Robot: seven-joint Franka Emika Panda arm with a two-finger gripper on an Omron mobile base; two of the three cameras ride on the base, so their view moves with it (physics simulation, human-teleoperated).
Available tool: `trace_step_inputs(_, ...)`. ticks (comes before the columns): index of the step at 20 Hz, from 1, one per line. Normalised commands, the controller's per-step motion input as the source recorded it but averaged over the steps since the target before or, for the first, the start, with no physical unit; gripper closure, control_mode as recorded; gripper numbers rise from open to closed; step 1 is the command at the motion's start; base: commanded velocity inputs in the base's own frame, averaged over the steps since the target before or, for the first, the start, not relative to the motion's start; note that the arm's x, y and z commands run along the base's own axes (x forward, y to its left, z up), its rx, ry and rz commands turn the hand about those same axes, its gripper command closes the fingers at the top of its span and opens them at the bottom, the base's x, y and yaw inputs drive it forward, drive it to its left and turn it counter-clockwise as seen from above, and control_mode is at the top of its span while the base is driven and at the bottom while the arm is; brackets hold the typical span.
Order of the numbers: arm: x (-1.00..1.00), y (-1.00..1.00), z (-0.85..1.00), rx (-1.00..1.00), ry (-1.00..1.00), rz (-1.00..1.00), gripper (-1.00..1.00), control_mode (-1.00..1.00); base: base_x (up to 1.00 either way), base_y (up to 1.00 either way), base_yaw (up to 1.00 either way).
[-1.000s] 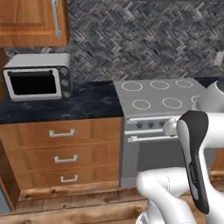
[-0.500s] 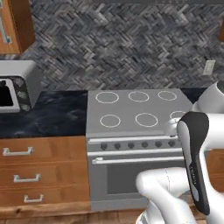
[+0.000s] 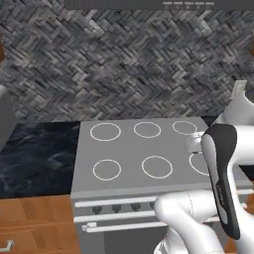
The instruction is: Navigate to the stove.
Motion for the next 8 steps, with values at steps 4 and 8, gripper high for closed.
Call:
trace_step_inputs(4,0.0,0.0,0.0,0.0,0.0,0.0,-1.0,1.0,1.0,0.28,-0.19)
trace_step_inputs(8,0.0,0.0,0.0,0.0,0.0,0.0,-1.0,1.0,1.0,0.52,-0.26)
